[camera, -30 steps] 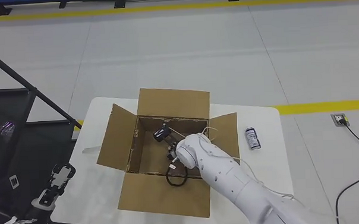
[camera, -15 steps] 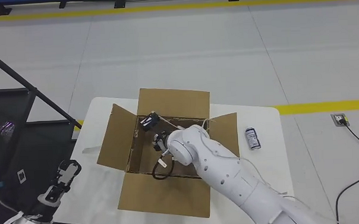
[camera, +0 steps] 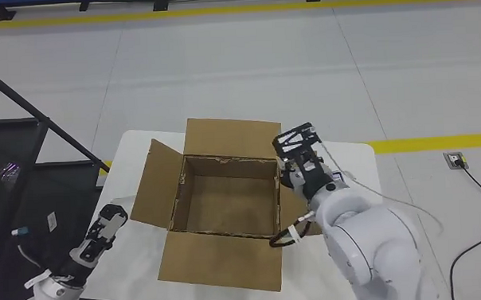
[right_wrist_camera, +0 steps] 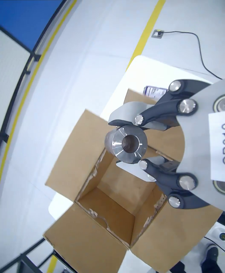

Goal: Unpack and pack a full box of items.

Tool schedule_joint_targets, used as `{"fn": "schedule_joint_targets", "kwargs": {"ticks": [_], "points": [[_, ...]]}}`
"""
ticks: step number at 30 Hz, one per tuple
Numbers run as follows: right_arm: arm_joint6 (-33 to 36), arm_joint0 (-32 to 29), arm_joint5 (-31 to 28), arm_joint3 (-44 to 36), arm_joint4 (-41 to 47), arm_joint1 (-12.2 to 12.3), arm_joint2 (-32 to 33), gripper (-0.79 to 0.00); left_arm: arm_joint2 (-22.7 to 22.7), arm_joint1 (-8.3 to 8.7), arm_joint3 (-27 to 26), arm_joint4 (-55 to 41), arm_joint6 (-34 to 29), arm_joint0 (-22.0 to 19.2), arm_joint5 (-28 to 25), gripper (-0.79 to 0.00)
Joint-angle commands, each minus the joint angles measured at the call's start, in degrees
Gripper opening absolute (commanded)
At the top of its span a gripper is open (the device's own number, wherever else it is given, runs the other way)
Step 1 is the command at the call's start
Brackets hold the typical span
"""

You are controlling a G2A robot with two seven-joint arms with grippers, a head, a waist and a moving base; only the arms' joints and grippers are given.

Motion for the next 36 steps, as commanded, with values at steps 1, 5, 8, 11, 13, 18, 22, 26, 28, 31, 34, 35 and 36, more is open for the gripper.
{"fn": "schedule_joint_targets", "kwargs": {"ticks": [1,5,8,11,13,18,22,26,28,31,34,35,36], "points": [[1.7,-2.1,-0.8,-2.3,-1.3,0.5,5.6,-0.785,0.7,0.09,0.4,0.0,-0.6,-0.6,0.1,0.0],[4.5,-5.9,-2.5,-1.9,-0.5,1.2,13.9,-0.785,2.0,0.24,1.1,0.2,-1.0,-1.9,0.1,0.0],[4.8,-9.6,-3.5,-0.5,0.3,1.6,18.0,-0.785,2.6,0.33,1.8,-0.3,-1.1,-2.6,-0.2,0.0],[3.8,-14.1,-3.5,1.2,1.8,1.8,19.8,-0.785,2.9,0.42,2.5,-0.7,-1.1,-3.0,-0.5,0.0],[2.7,-16.9,-3.7,3.1,2.1,1.8,19.8,-0.785,3.0,0.5,3.0,-1.0,-1.2,-3.3,-0.6,0.0],[-1.1,-18.7,-4.1,11.5,4.8,1.9,19.9,-0.785,3.2,0.69,3.4,-1.5,-1.5,-3.8,-0.8,0.0],[-2.1,-19.0,-3.4,15.3,4.7,2.0,19.5,-0.785,3.1,0.85,3.5,-1.5,-1.5,-4.0,-0.9,0.0],[-2.9,-18.9,-3.6,18.3,3.9,2.2,19.1,-0.785,2.8,0.98,4.0,-1.9,-1.3,-3.8,-1.2,0.0],[-4.0,-18.9,-3.5,19.6,3.5,2.2,18.7,-0.785,2.7,1.04,4.2,-2.0,-1.3,-3.7,-1.2,0.0],[-5.3,-18.6,-3.4,21.7,3.0,2.3,18.1,-0.785,2.7,1.13,4.2,-2.0,-1.1,-3.6,-1.2,0.0],[-6.6,-18.3,-3.3,24.1,2.9,2.3,18.0,-0.785,2.4,1.21,4.0,-2.0,-0.9,-3.4,-1.2,0.0],[-7.1,-18.2,-3.3,24.9,3.1,2.3,18.0,-0.785,2.4,1.24,4.0,-2.1,-0.8,-3.3,-1.3,0.0],[-7.5,-18.2,-3.3,25.6,3.1,2.4,17.9,-0.785,2.4,1.26,4.0,-2.0,-0.7,-3.3,-1.2,0.0]]}}
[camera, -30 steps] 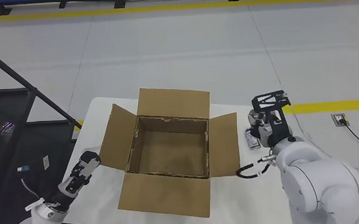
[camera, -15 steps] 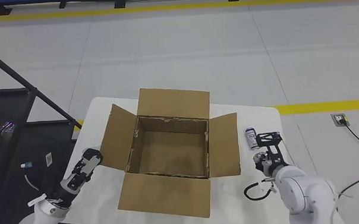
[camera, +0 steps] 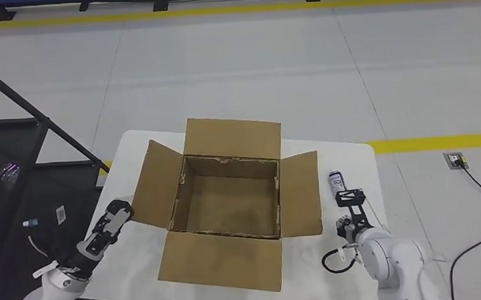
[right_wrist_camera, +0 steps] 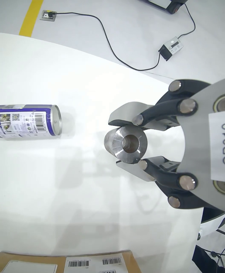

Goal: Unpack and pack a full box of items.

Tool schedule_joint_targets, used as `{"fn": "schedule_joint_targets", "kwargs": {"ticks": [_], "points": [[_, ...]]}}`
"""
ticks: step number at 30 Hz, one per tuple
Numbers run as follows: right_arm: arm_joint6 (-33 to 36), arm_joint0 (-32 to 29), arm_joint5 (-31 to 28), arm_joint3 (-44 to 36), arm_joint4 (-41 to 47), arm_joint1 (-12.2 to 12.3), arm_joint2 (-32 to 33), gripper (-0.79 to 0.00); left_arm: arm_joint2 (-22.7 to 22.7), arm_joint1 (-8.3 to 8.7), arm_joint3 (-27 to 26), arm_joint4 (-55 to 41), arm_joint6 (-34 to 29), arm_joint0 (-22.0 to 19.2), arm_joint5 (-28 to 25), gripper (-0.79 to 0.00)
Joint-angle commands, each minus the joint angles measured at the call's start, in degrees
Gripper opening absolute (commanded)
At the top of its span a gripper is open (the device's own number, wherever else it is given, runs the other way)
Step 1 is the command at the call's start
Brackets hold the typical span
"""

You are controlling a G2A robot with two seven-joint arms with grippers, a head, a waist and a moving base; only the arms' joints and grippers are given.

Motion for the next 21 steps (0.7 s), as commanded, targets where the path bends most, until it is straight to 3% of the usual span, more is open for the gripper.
{"fn": "schedule_joint_targets", "kwargs": {"ticks": [1,5,9,10,13,18,20,21], "points": [[-0.9,0.2,0.0,1.5,0.3,0.0,-0.1,-0.785,0.0,0.05,-0.1,0.1,0.2,0.1,0.0,0.0],[-2.1,0.6,0.3,4.1,0.7,0.1,-0.5,-0.785,-0.1,0.12,-0.1,0.2,0.6,0.5,-0.1,0.0],[-2.9,1.2,0.5,6.5,1.2,0.1,-0.9,-0.683,-0.1,0.19,-0.2,0.3,1.0,0.8,0.1,0.0],[-3.2,1.4,0.5,6.9,1.3,0.1,-1.0,-0.628,-0.1,0.21,-0.3,0.3,1.0,0.8,0.1,0.0],[-3.5,1.6,0.6,7.7,1.5,0.2,-1.3,-0.582,0.0,0.26,-0.4,0.5,1.4,1.0,0.2,0.0],[-4.3,1.6,0.8,7.4,2.2,0.3,-1.3,-0.406,0.1,0.33,-0.4,0.8,1.8,1.4,0.0,0.0],[-5.0,1.3,1.0,6.2,2.6,0.3,-1.0,-0.28,0.2,0.36,-0.5,0.8,1.9,1.5,0.1,0.0],[-5.4,1.1,1.2,5.4,3.1,0.4,-0.8,-0.179,0.2,0.38,-0.5,0.8,1.9,1.5,0.1,0.0]]}}
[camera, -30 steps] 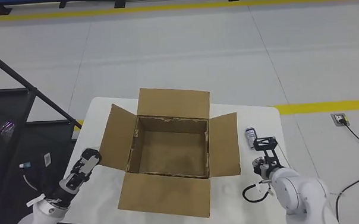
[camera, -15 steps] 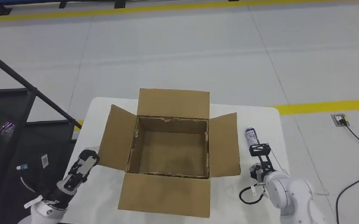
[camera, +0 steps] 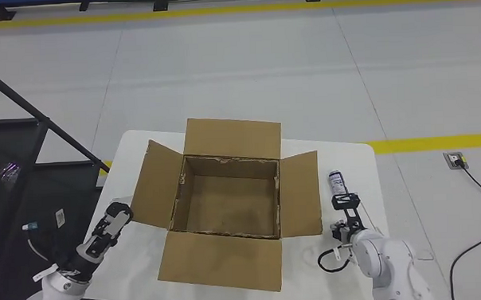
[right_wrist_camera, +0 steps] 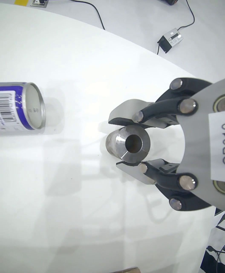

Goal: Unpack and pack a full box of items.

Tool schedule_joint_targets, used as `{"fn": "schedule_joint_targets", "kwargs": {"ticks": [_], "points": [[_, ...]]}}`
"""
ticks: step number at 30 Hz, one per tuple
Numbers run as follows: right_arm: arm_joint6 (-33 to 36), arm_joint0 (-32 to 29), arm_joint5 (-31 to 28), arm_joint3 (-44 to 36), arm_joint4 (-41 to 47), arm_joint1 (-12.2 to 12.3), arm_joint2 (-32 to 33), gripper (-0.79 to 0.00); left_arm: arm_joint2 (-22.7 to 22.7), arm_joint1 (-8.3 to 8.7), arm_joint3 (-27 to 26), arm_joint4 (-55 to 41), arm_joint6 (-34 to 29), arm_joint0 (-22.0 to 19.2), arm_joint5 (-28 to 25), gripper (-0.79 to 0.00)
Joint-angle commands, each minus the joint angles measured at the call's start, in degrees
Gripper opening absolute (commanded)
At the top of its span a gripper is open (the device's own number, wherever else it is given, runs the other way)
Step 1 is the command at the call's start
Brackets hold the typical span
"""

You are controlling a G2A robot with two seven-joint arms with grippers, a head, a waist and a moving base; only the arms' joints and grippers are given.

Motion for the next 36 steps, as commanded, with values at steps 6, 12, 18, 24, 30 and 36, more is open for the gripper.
{"fn": "schedule_joint_targets", "kwargs": {"ticks": [6,12,18,24,30,36], "points": [[-2.0,-1.5,1.6,-10.6,3.8,0.2,2.3,0.0,-0.1,0.13,-0.3,0.2,0.4,0.3,0.0,0.0],[-0.7,0.5,4.4,-22.1,8.6,0.4,6.2,0.0,-0.4,0.27,-1.1,0.9,0.4,0.7,0.3,0.0],[2.2,5.7,3.3,-21.9,30.0,0.0,6.2,0.0,-0.9,0.37,-2.0,1.0,0.8,1.7,0.4,0.0],[10.6,10.7,4.1,-13.1,35.6,0.3,1.6,0.0,-1.7,0.4,-2.6,1.2,1.8,2.8,0.9,0.0],[10.7,13.7,3.3,-7.4,37.9,0.4,-2.3,0.0,-2.1,0.45,-3.4,1.7,2.5,3.5,1.5,0.0],[9.5,16.5,3.9,-4.6,35.4,0.3,-7.2,0.0,-2.0,0.51,-3.9,2.2,2.6,3.6,1.9,0.0]]}}
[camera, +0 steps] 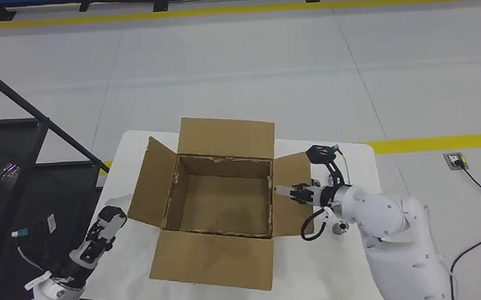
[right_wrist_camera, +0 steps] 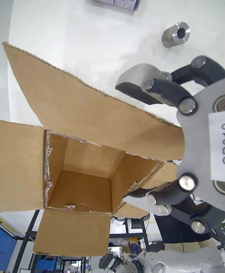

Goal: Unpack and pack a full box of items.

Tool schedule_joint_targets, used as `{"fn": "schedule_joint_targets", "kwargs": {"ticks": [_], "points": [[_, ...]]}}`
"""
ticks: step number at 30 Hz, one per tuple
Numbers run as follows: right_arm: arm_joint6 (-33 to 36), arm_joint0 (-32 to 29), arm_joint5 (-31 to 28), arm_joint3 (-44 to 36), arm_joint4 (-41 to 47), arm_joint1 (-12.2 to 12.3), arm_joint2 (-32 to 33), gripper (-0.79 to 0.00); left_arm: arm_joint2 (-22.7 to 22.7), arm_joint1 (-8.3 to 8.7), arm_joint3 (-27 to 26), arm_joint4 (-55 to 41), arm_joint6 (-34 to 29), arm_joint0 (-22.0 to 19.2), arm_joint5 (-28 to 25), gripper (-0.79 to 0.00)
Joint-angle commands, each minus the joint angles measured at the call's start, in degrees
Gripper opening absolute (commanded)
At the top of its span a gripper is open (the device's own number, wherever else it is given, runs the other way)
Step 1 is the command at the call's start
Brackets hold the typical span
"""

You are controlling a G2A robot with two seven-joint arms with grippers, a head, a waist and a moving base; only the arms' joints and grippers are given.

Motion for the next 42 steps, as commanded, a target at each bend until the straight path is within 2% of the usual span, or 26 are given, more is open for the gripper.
{"fn": "schedule_joint_targets", "kwargs": {"ticks": [1,6,8,15,17,30,33,37,42], "points": [[-0.4,0.9,0.5,0.9,-0.6,-0.1,-1.6,0.0,0.1,0.02,-0.1,0.2,0.0,0.0,0.0,0.0],[-1.5,3.0,1.4,1.7,-4.0,0.1,-3.8,0.0,0.3,0.07,0.0,0.3,0.0,0.0,0.1,0.0],[-2.5,3.4,2.3,0.5,-8.0,0.4,-3.7,0.0,0.4,0.1,0.1,0.3,0.0,0.0,0.1,0.0],[-5.9,1.9,4.4,-7.7,-15.6,1.5,1.5,0.0,0.7,0.25,-0.3,0.7,-0.6,-0.6,0.8,0.0],[-5.2,1.7,5.5,-8.4,-14.8,1.7,3.2,0.0,0.8,0.3,-0.5,0.8,-0.7,-0.8,1.1,0.0],[-6.7,1.1,4.4,-7.8,-15.0,1.7,2.2,0.0,1.9,0.41,-0.4,1.6,0.3,-2.0,2.4,0.0],[-8.0,3.4,7.5,-2.8,-22.6,1.9,1.8,0.0,1.1,0.4,-0.2,1.2,1.3,-1.4,2.3,0.0],[-6.8,8.4,10.3,8.6,-31.4,2.2,1.0,0.0,-0.1,0.45,0.7,1.1,1.3,-0.2,2.4,0.0],[-5.8,14.4,9.7,24.2,-35.2,2.2,-0.2,0.0,-0.8,0.49,0.7,0.8,1.3,0.4,2.3,0.0]]}}
